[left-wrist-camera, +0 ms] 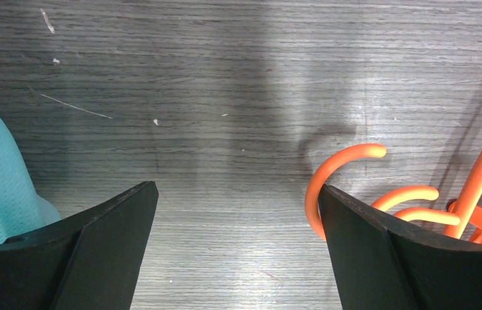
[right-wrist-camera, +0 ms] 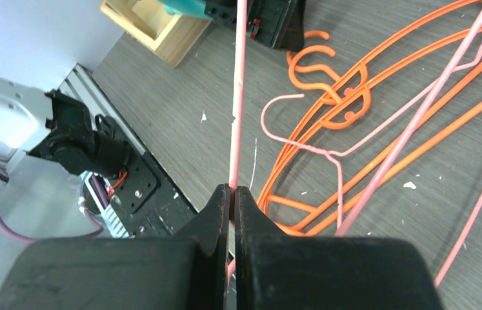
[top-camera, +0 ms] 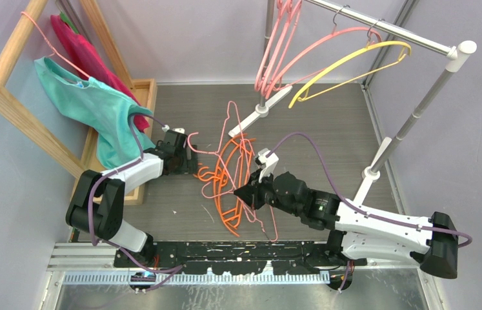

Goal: Organize the hangers

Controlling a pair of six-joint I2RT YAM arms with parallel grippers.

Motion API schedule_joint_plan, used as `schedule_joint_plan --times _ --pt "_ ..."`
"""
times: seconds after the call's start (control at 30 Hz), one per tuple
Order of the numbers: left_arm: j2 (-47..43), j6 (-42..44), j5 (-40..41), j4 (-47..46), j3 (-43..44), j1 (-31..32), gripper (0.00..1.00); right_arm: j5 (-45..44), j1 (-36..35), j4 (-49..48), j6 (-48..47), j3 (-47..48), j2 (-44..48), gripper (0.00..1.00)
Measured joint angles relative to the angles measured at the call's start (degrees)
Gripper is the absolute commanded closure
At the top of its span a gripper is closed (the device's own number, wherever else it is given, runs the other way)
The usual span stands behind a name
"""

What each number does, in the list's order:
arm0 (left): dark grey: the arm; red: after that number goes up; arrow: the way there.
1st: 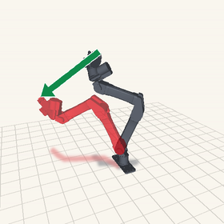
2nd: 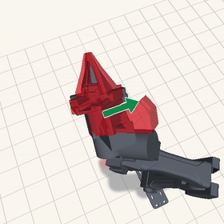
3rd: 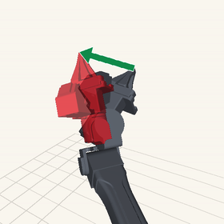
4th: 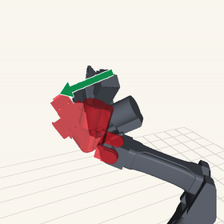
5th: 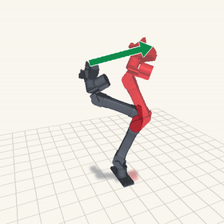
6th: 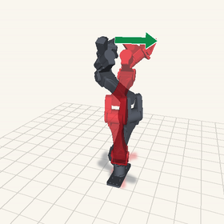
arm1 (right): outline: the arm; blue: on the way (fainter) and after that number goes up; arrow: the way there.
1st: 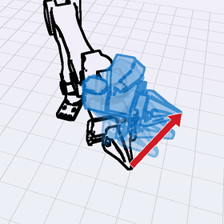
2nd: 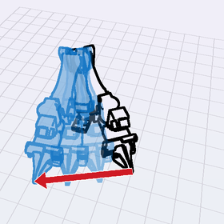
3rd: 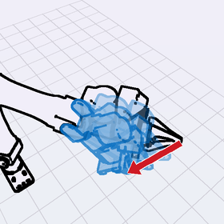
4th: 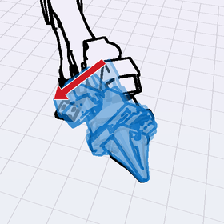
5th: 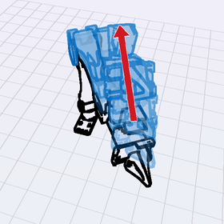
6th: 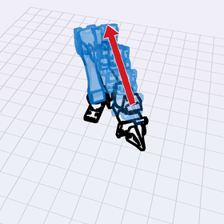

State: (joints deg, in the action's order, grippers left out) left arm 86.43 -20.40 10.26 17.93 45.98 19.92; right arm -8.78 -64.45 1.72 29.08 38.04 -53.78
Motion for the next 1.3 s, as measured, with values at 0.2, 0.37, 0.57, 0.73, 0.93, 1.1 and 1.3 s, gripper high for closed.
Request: schedule_joint_plan --times 0.2,0.37,0.57,0.73,0.93,1.1,1.3 --pt "-0.1 0.0 0.0 0.2 0.1 0.3 0.02 -7.0 -8.9 4.1 -0.3 1.7 1.0 0.99" --pt "-0.1 0.0 0.0 0.4 1.0 0.3 0.02 -11.7 -17.5 6.6 -3.3 6.4 0.5 0.99" --pt "-0.6 -0.1 0.0 0.8 1.1 0.4 0.02 -14.6 -23.5 4.4 -7.5 10.6 1.4 0.99" --pt "-1.4 -0.2 0.0 0.8 1.1 0.7 0.02 -20.0 -24.4 -0.2 -9.7 10.2 2.8 0.99" --pt "-2.0 -0.2 0.0 1.0 1.1 1.0 0.02 -30.1 -24.7 -13.2 -15.7 8.9 2.6 0.99" --pt "-2.4 -0.2 0.0 1.2 1.1 1.1 0.02 -34.8 -24.7 -26.8 -22.5 9.1 -1.1 0.99" --pt "-2.4 -0.3 0.0 1.2 1.1 1.1 0.02 -38.4 -23.6 -37.9 -27.3 9.6 -6.1 0.99"
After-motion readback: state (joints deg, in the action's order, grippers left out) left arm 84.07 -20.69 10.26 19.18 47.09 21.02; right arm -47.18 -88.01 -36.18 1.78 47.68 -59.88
